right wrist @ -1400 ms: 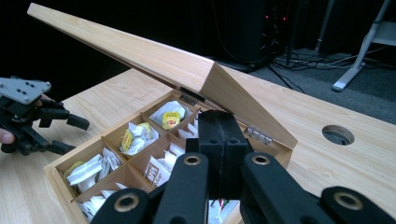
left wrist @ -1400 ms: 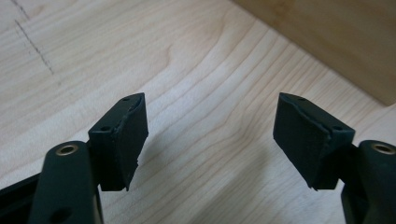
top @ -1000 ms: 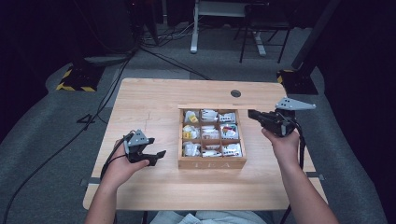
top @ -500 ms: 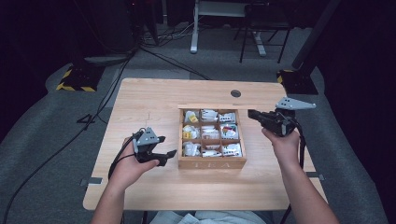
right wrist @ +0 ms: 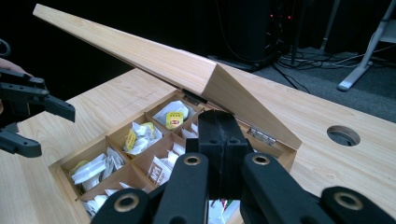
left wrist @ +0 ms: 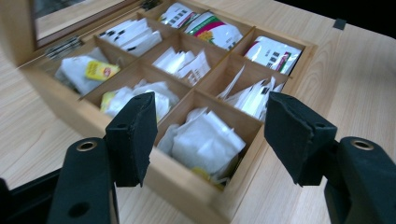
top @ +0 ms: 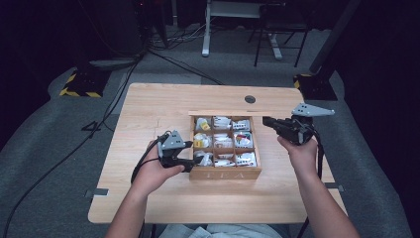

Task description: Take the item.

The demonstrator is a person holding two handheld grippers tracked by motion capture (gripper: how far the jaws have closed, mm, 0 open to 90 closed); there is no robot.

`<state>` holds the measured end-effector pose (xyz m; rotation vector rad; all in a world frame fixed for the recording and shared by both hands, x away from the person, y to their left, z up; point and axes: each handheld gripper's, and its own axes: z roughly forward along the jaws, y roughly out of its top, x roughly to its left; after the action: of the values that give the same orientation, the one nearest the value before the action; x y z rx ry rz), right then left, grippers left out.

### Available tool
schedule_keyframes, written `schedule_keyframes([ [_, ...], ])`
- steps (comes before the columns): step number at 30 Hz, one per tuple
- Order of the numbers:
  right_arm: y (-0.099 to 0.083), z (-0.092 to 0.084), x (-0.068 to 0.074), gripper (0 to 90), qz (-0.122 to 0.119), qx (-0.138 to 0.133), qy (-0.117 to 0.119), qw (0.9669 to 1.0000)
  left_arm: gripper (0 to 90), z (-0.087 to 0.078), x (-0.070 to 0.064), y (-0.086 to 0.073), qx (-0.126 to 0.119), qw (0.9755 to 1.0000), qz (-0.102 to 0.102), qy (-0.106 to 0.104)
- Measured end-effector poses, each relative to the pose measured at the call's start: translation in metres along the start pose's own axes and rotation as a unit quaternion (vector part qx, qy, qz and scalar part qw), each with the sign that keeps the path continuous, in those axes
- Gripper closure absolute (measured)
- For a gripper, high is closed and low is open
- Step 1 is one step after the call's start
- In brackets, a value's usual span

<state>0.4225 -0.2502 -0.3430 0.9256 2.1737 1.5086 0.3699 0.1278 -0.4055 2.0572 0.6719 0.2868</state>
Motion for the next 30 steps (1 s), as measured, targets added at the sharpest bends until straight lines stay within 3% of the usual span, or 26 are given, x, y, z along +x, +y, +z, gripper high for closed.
schedule_keyframes([
  [10,0.0,0.001,0.001,89.8,0.001,0.0,0.003,1.0,45.4,0.03,-0.006,0.012,-0.008,0.999,0.019,-0.039],
  [24,0.0,0.001,0.0,89.8,0.002,0.0,0.006,1.0,51.2,0.06,-0.011,0.021,0.006,0.9982,0.014,-0.059],
  [30,0.0,0.001,0.0,89.7,0.002,0.0,0.008,1.0,54.5,0.072,-0.013,0.024,0.018,0.9981,0.02,-0.056],
])
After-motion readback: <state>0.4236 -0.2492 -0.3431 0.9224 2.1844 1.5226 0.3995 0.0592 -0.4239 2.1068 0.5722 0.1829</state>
